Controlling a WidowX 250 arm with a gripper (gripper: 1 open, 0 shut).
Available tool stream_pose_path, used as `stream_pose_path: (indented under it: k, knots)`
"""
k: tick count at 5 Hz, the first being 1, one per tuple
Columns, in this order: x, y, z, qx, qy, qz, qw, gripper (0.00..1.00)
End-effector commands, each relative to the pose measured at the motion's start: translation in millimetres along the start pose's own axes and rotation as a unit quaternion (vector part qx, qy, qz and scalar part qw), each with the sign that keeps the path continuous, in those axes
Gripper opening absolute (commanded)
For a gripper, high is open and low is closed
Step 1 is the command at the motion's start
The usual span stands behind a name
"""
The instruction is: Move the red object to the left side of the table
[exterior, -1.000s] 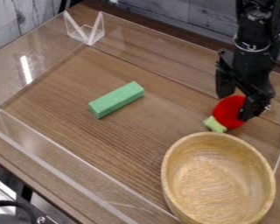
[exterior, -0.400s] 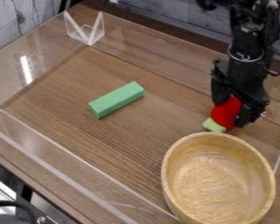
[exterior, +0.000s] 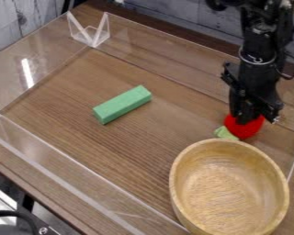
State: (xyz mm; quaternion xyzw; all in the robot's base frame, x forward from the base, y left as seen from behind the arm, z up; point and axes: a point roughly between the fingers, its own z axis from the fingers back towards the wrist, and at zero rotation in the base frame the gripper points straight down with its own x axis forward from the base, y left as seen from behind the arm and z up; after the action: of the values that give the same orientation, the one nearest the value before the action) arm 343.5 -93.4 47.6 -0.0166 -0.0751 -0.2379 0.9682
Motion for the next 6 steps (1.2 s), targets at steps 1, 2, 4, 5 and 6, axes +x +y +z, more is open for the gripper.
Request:
stream_pose_path:
  k: [1, 2, 4, 5, 6]
  knots:
    - [7.7, 12, 27.7, 0.014, -0.034, 0.01, 0.9992, 0.0]
    - [4.5, 19, 43.2, 0.022, -0.045, 0.02, 0.9986, 0.0]
    - [-12.2, 71, 88.7, 0.06, -0.071, 0.098, 0.9909, 0.0]
    - [-12.7, 63, 81.2, 0.059, -0.064, 0.091, 0.992, 0.0]
    - [-13.8, 34, 73.5, 0.047, -0.062, 0.053, 0.9955, 0.0]
